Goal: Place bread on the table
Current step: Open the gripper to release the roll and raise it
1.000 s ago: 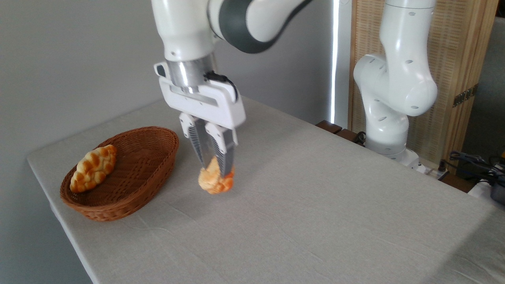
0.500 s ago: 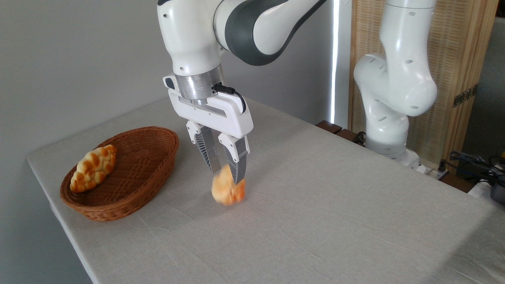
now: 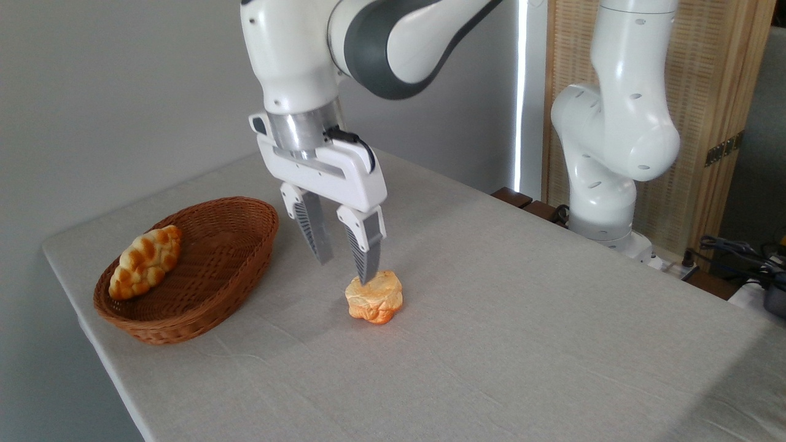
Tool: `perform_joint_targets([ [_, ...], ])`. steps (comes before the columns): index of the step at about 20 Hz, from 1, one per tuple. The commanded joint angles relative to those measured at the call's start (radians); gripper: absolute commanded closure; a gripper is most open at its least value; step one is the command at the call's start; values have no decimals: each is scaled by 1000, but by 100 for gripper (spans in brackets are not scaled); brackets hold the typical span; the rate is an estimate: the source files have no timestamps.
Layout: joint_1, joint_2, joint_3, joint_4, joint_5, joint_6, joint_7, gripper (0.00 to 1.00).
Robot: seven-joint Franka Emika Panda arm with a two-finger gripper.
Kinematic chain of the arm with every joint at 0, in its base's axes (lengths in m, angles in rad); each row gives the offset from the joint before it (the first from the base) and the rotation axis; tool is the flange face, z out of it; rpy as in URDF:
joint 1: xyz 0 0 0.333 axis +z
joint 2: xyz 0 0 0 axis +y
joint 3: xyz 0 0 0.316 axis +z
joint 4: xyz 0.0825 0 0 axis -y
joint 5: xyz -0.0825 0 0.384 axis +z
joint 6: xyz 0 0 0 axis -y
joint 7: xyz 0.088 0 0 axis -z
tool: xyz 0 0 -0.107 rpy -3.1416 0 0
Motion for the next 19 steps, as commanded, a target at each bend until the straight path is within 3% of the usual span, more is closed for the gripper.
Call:
perform_joint_targets([
  [1, -6, -42, -4, 79, -20, -13, 5, 0],
  [5, -6, -47, -4, 160, -20, -23, 3, 0],
  [7, -2, -51, 6, 190, -38, -96, 11, 0],
  [11, 7, -34, 11, 193, -46, -125, 115, 0],
  [14, 8, -24, 19, 193, -52, -126, 117, 0],
  [16, 8, -24, 22, 193, -98, -132, 118, 0],
  [19, 6, -22, 22, 191, -98, -161, 114, 0],
])
